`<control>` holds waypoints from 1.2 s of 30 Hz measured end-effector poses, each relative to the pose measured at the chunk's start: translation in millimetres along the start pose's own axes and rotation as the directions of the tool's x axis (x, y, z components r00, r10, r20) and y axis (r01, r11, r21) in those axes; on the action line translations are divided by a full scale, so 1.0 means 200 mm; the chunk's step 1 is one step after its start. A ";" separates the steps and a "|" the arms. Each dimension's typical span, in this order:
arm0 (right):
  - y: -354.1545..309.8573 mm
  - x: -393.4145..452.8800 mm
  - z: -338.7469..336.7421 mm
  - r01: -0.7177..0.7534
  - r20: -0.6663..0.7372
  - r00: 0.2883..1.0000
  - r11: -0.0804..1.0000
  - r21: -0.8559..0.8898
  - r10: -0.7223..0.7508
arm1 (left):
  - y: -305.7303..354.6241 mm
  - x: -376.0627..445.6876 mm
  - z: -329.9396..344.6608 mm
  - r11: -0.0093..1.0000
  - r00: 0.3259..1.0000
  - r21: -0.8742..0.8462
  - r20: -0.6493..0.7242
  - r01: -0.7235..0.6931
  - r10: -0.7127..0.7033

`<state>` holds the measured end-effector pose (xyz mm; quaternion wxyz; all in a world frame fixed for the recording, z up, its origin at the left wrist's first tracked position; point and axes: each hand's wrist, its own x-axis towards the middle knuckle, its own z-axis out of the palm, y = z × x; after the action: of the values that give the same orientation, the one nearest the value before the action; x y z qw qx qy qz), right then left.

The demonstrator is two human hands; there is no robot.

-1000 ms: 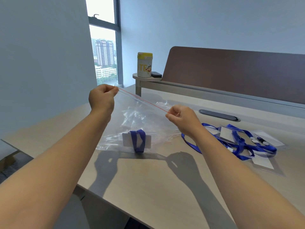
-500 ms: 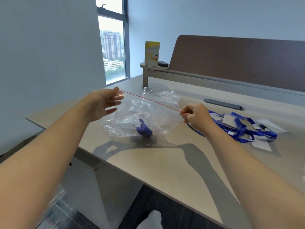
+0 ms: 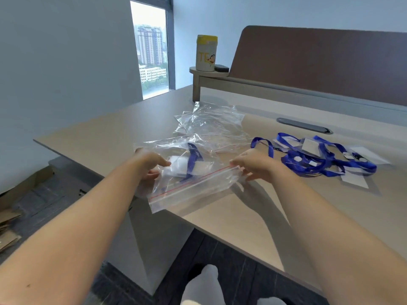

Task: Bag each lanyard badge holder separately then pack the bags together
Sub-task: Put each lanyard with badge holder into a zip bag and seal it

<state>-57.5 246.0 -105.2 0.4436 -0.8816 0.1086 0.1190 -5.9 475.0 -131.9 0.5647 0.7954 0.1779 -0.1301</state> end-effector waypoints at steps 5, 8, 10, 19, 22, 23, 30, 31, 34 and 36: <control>-0.02 0.10 0.10 -0.112 0.041 0.994 0.928 0.356 0.104 | 0.03 0.05 0.08 1.000 0.997 0.021 0.072 -0.001 -0.001; -0.04 0.13 0.12 -0.147 0.072 0.989 0.825 0.546 0.129 | 0.03 0.07 0.09 0.994 0.980 0.030 0.172 -0.105 0.098; -0.04 0.17 0.12 -0.089 -0.001 0.994 0.830 0.551 0.107 | 0.04 0.07 0.07 0.983 0.971 -0.035 0.155 -0.178 0.181; -0.02 0.00 -0.11 0.166 -0.119 0.982 0.963 0.213 -0.143 | 0.30 -0.19 0.17 0.873 0.865 -0.042 0.113 -0.487 0.488; 0.04 -0.09 -0.24 0.196 -0.184 0.970 0.958 0.210 -0.158 | 0.40 -0.27 0.28 0.850 0.835 -0.097 0.157 -0.519 0.528; 0.07 -0.12 -0.28 0.204 -0.227 0.963 0.947 0.249 -0.148 | 0.43 -0.29 0.34 0.845 0.826 -0.116 0.180 -0.521 0.534; 0.38 -0.30 -0.61 0.267 -0.675 0.738 0.909 0.319 0.019 | 0.56 -0.39 0.82 0.807 0.742 -0.161 0.325 -0.568 0.587; 0.43 -0.32 -0.67 0.260 -0.718 0.694 0.909 0.325 0.058 | 0.56 -0.41 0.90 0.795 0.726 -0.139 0.340 -0.591 0.598; 0.61 -0.40 -0.82 0.237 -0.806 0.572 0.910 0.341 0.153 | 0.56 -0.42 1.11 0.771 0.704 -0.009 0.401 -0.637 0.586; 0.72 -0.43 -0.91 0.186 -0.850 0.493 0.932 0.312 0.186 | 0.57 -0.41 1.25 0.724 0.688 0.131 0.459 -0.678 0.562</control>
<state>-161.7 22.5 -81.6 0.4824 -0.7222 0.3371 -0.3636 -33.1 193.8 -83.2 0.4750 0.8393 -0.2410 -0.1085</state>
